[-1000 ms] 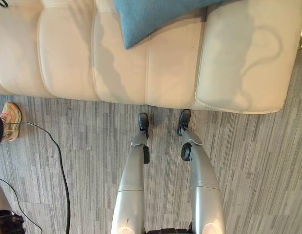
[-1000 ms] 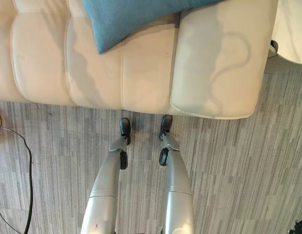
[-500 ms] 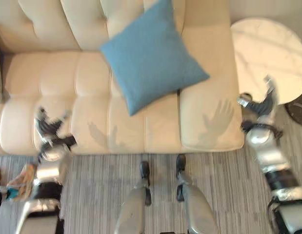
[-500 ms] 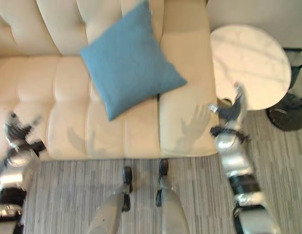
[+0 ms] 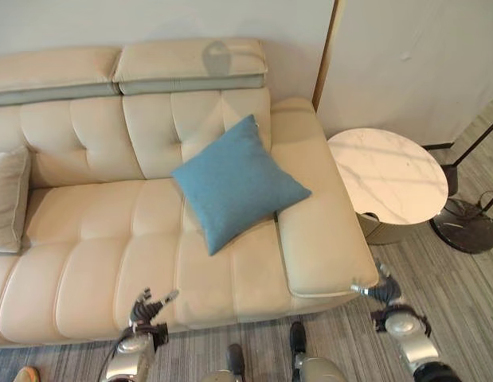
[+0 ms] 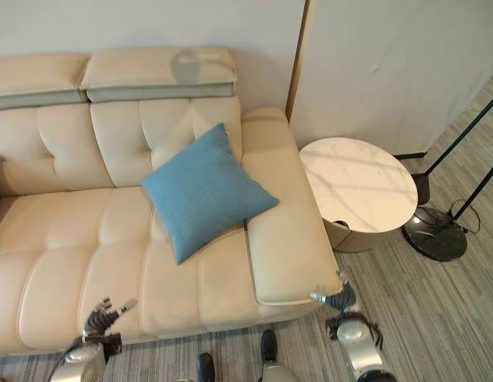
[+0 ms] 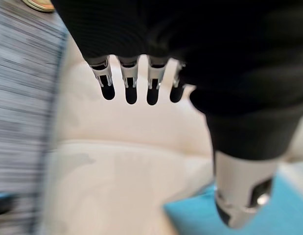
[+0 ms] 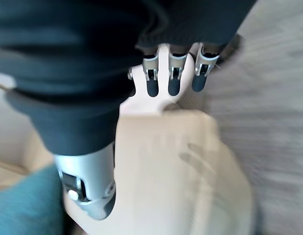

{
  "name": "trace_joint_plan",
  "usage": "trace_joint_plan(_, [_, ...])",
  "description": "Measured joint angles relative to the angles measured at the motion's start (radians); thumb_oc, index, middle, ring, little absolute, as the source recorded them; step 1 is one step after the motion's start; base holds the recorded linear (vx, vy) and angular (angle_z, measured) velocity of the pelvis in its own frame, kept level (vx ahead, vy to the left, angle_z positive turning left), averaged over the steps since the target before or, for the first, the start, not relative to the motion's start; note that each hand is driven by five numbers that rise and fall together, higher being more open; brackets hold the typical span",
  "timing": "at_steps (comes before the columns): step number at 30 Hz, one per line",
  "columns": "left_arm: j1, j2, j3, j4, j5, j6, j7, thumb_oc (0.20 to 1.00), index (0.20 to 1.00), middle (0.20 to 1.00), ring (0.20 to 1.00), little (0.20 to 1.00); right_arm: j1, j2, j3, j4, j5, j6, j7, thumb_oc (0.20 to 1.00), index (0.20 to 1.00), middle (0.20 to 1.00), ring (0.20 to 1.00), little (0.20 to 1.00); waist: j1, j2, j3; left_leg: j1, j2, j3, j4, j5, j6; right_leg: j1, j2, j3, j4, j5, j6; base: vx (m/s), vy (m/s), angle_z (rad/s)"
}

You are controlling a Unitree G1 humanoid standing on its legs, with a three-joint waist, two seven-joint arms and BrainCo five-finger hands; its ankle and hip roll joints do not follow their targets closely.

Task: Pick up all the scattered cushions and arrange them neatly on the sofa.

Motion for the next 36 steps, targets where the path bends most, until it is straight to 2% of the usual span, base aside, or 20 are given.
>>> trace_joint_plan(6, [0.024,-0.045,-0.054,0.216,0.037,0.024,-0.011,1.000,1.000,1.000,1.000,1.000,0.031,0.094,0.013,0.192,0.037,0.003,0.029,1.000,1.000,1.000,1.000,1.000,0.001,-0.030,-0.039,0.003,-0.003,0.044,0.002,0.000,0.002,-0.016,-0.008,0.002,0.000,-0.021,0.028,-0.12,0.052,-0.22])
trace_joint_plan(7, [0.028,-0.049,-0.058,0.244,0.066,0.025,-0.012,1.000,1.000,1.000,1.000,1.000,0.028,0.102,0.036,0.234,0.037,0.001,0.035,1.000,1.000,1.000,1.000,1.000,0.007,-0.020,-0.040,-0.011,0.018,0.072,0.000,0.008,0.025,-0.027,-0.002,-0.010,0.005,-0.044,0.063,-0.14,0.011,-0.42])
trace_joint_plan(8, [0.029,-0.048,-0.056,0.252,0.086,0.029,-0.011,1.000,1.000,1.000,1.000,1.000,0.028,0.107,0.040,0.253,0.037,0.003,0.043,1.000,1.000,1.000,1.000,1.000,0.009,-0.005,-0.036,-0.023,0.037,0.078,0.000,0.017,0.047,-0.036,0.009,-0.036,0.026,-0.041,0.062,-0.13,0.003,-0.40])
trace_joint_plan(9, [0.028,-0.045,-0.063,0.246,0.110,0.028,-0.011,1.000,1.000,1.000,1.000,1.000,0.023,0.106,0.039,0.282,0.037,0.002,0.045,1.000,1.000,1.000,1.000,1.000,0.010,0.003,-0.035,-0.031,0.059,0.087,0.001,0.023,0.049,-0.058,0.014,-0.050,0.122,-0.066,0.052,-0.12,-0.025,-0.23])
trace_joint_plan(12, [0.022,-0.031,-0.062,0.253,0.143,0.027,-0.012,1.000,1.000,1.000,1.000,1.000,0.019,0.103,0.038,0.317,0.040,-0.003,0.046,1.000,1.000,1.000,1.000,1.000,0.009,-0.002,-0.039,-0.030,0.075,0.081,0.005,0.029,0.045,-0.021,-0.002,-0.048,0.249,-0.141,0.057,-0.07,-0.064,-0.08])
trace_joint_plan(13, [0.017,-0.024,-0.061,0.259,0.145,0.025,-0.012,1.000,1.000,1.000,1.000,1.000,0.021,0.101,0.039,0.328,0.053,-0.002,0.049,1.000,1.000,1.000,1.000,1.000,0.008,-0.002,-0.039,-0.034,0.076,0.069,0.001,0.034,0.039,0.022,-0.005,-0.048,0.252,-0.170,0.053,-0.07,-0.118,0.08])
trace_joint_plan(15, [0.002,-0.022,-0.059,0.293,0.147,0.018,-0.013,1.000,1.000,1.000,1.000,1.000,0.008,0.098,0.039,0.357,0.055,-0.006,0.057,1.000,1.000,1.000,1.000,1.000,0.007,-0.004,-0.039,-0.034,0.078,0.061,0.005,0.050,0.030,0.061,0.004,-0.032,0.205,-0.166,0.022,-0.09,-0.153,0.10])
trace_joint_plan(17, [-0.005,-0.035,-0.057,0.335,0.147,0.019,-0.016,1.000,1.000,1.000,1.000,1.000,0.006,0.079,0.039,0.359,0.055,-0.001,0.064,1.000,1.000,1.000,1.000,1.000,0.005,0.030,-0.044,-0.032,0.095,0.049,0.007,0.057,0.021,0.089,0.026,-0.039,0.157,-0.148,0.004,-0.18,-0.216,0.07])
trace_joint_plan(19, [-0.004,-0.034,-0.049,0.391,0.145,0.020,-0.015,1.000,1.000,1.000,1.000,1.000,0.012,0.072,0.042,0.364,0.055,0.000,0.070,1.000,1.000,1.000,1.000,1.000,0.013,0.053,-0.055,-0.036,0.118,0.057,0.007,0.073,-0.002,0.124,0.051,-0.059,0.046,-0.116,-0.021,-0.33,-0.387,-0.08])
trace_joint_plan(21, [0.005,-0.038,-0.052,0.407,0.145,0.025,-0.009,1.000,1.000,1.000,1.000,1.000,0.008,0.069,0.047,0.375,0.055,0.000,0.077,1.000,1.000,1.000,1.000,1.000,0.030,0.063,-0.058,-0.068,0.147,0.058,0.034,0.057,-0.041,0.128,0.080,-0.054,0.001,-0.096,-0.040,-0.19,-0.224,-0.12])
trace_joint_plan(24, [0.028,-0.049,-0.059,0.408,0.145,0.037,-0.010,1.000,1.000,1.000,1.000,1.000,0.016,0.064,0.051,0.378,0.055,0.003,0.077,1.000,1.000,1.000,1.000,1.000,0.033,0.062,-0.055,-0.072,0.155,0.010,0.033,0.076,-0.074,0.120,0.108,-0.055,0.003,-0.084,-0.066,-0.37,-0.313,0.03])
trace_joint_plan(25, [0.034,-0.050,-0.084,0.412,0.146,0.039,-0.008,1.000,1.000,1.000,1.000,1.000,0.016,0.055,0.050,0.378,0.055,0.000,0.077,1.000,1.000,1.000,1.000,1.000,0.030,0.074,-0.052,-0.117,0.168,-0.016,0.076,0.092,-0.073,0.103,0.120,-0.069,0.014,-0.079,-0.076,-0.31,-0.243,0.17])
trace_joint_plan(26, [0.027,-0.055,-0.098,0.407,0.148,0.040,-0.008,1.000,1.000,1.000,1.000,1.000,0.016,0.043,0.053,0.378,0.055,-0.002,0.075,1.000,1.000,1.000,1.000,1.000,0.027,0.084,-0.041,-0.140,0.180,-0.018,0.084,0.101,-0.087,0.070,0.131,-0.083,0.052,-0.087,-0.084,-0.31,-0.217,0.23])
trace_joint_plan(27, [0.015,-0.058,-0.113,0.385,0.160,0.040,-0.009,1.000,1.000,1.000,1.000,1.000,0.006,0.038,0.062,0.383,0.055,-0.001,0.074,1.000,1.000,1.000,1.000,1.000,0.025,0.077,-0.020,-0.151,0.192,-0.032,0.083,0.111,-0.124,0.028,0.134,-0.087,0.108,-0.117,-0.110,-0.26,-0.145,0.12])
trace_joint_plan(29, [0.013,-0.083,-0.129,0.388,0.179,0.043,-0.010,1.000,1.000,1.000,1.000,1.000,0.012,0.020,0.072,0.403,0.055,-0.001,0.074,1.000,1.000,1.000,1.000,1.000,0.027,0.113,0.000,-0.149,0.207,-0.051,0.084,0.106,-0.137,0.026,0.153,-0.109,0.121,-0.119,-0.115,-0.28,-0.156,-0.05])
trace_joint_plan(30, [0.000,-0.096,-0.131,0.388,0.186,0.042,-0.012,1.000,1.000,1.000,1.000,1.000,0.009,0.003,0.076,0.433,0.054,0.004,0.074,1.000,1.000,1.000,1.000,1.000,0.022,0.110,0.019,-0.129,0.202,-0.045,0.065,0.082,-0.146,0.011,0.138,-0.107,0.153,-0.132,-0.133,-0.15,-0.081,-0.20])
trace_joint_plan(32, [-0.019,-0.091,-0.122,0.401,0.191,0.044,-0.018,1.000,1.000,1.000,1.000,1.000,0.005,0.007,0.081,0.442,0.053,0.016,0.077,1.000,1.000,1.000,1.000,1.000,0.025,0.061,0.030,-0.100,0.089,-0.040,0.106,0.040,-0.129,0.008,0.049,-0.100,0.140,-0.126,-0.139,-0.16,-0.052,-0.30])
trace_joint_plan(33, [-0.015,-0.091,-0.121,0.403,0.200,0.043,-0.018,1.000,1.000,1.000,1.000,1.000,0.004,0.001,0.081,0.444,0.051,0.016,0.077,1.000,1.000,1.000,1.000,1.000,0.023,0.057,0.026,-0.086,0.047,-0.040,0.167,0.008,-0.105,0.012,0.026,-0.091,0.112,-0.111,-0.132,-0.14,-0.016,-0.47])
trace_joint_plan(34, [-0.020,-0.088,-0.118,0.405,0.216,0.043,-0.018,1.000,1.000,1.000,1.000,1.000,0.002,-0.005,0.081,0.444,0.049,0.021,0.078,1.000,1.000,1.000,1.000,1.000,0.020,0.062,0.025,-0.033,0.022,-0.022,0.213,-0.032,-0.071,0.044,0.024,-0.088,0.054,-0.043,-0.126,-0.11,0.013,-0.34])
trace_joint_plan(36, [-0.027,-0.088,-0.120,0.407,0.217,0.044,-0.019,1.000,1.000,1.000,1.000,1.000,0.007,-0.004,0.078,0.443,0.044,0.022,0.078,1.000,1.000,1.000,1.000,1.000,-0.015,0.093,0.009,0.043,0.035,-0.005,0.097,-0.054,-0.056,0.066,0.057,-0.118,0.001,-0.015,-0.113,-0.13,0.025,0.25])
